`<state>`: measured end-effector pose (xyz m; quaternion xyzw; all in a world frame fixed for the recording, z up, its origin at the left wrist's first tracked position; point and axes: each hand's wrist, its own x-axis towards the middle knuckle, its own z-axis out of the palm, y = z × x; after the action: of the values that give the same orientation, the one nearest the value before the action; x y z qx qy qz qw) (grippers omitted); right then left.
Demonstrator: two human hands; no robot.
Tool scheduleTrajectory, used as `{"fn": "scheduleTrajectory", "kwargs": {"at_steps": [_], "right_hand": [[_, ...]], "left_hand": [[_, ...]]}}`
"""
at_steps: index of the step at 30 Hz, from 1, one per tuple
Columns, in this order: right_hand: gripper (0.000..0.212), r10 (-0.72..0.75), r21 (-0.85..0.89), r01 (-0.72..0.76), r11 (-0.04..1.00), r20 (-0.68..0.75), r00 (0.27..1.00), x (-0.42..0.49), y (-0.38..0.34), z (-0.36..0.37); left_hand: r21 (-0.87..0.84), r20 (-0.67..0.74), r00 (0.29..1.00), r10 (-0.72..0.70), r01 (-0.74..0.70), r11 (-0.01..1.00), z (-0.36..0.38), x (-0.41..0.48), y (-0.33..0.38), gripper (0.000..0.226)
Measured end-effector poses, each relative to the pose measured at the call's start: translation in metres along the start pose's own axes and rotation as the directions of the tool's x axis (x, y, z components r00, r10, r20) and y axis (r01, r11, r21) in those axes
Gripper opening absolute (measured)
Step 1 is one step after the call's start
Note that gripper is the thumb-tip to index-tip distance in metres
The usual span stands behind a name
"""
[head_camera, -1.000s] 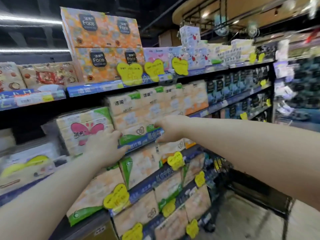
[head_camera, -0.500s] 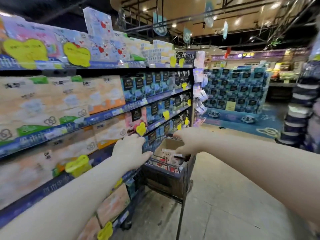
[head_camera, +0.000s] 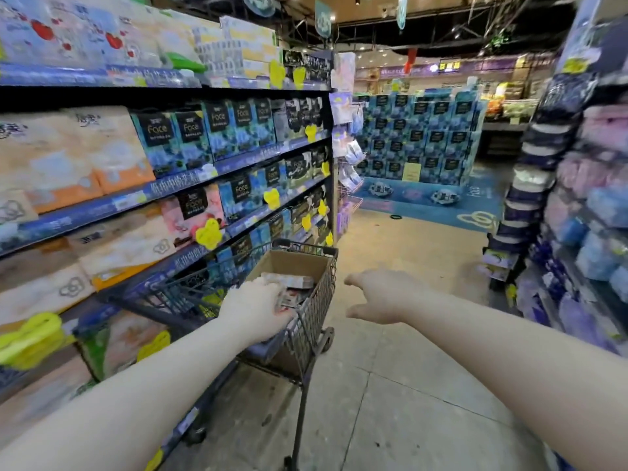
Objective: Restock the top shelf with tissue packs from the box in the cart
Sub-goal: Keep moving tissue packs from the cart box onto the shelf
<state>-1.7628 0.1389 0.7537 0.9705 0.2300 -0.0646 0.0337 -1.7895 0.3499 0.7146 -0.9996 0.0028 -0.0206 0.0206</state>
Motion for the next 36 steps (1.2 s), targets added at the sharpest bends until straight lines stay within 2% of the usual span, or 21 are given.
{"fn": "scheduleTrajectory", "kwargs": {"at_steps": [6, 12, 16, 20, 23, 30, 36], "right_hand": [[0.062, 0.047, -0.009, -0.046, 0.999, 0.039, 0.998, 0.066, 0.056, 0.018], [0.061, 0.079, 0.027, -0.083, 0.996, 0.126, 0.989, 0.155, 0.101, 0.034], [0.06, 0.048, 0.081, -0.065, 0.995, 0.192, 0.98, 0.201, 0.123, 0.058], [0.059, -0.004, 0.1, -0.02, 0.995, 0.237, 0.972, 0.249, 0.145, 0.076], [0.057, -0.083, 0.102, 0.06, 0.993, 0.249, 0.965, 0.295, 0.162, 0.081], [0.055, -0.281, 0.057, 0.275, 0.96, 0.263, 0.923, 0.389, 0.213, 0.084], [0.059, -0.411, 0.072, 0.41, 0.909, 0.313, 0.856, 0.465, 0.24, 0.09]], "left_hand": [[-0.062, 0.049, 0.999, 0.016, -0.013, 0.998, 0.044, 0.094, 0.023, 0.059], [-0.112, 0.151, 0.988, 0.018, -0.001, 0.994, 0.083, 0.188, 0.025, 0.054], [-0.143, 0.231, 0.973, 0.023, 0.01, 0.99, 0.112, 0.232, 0.033, 0.059], [-0.147, 0.286, 0.958, -0.009, 0.053, 0.988, 0.139, 0.267, 0.035, 0.053], [-0.162, 0.302, 0.949, -0.091, 0.145, 0.976, 0.15, 0.297, 0.032, 0.055], [-0.137, 0.336, 0.871, -0.359, 0.422, 0.896, 0.172, 0.356, 0.041, 0.061], [-0.171, 0.384, 0.762, -0.522, 0.614, 0.77, 0.179, 0.379, 0.06, 0.062]]}}
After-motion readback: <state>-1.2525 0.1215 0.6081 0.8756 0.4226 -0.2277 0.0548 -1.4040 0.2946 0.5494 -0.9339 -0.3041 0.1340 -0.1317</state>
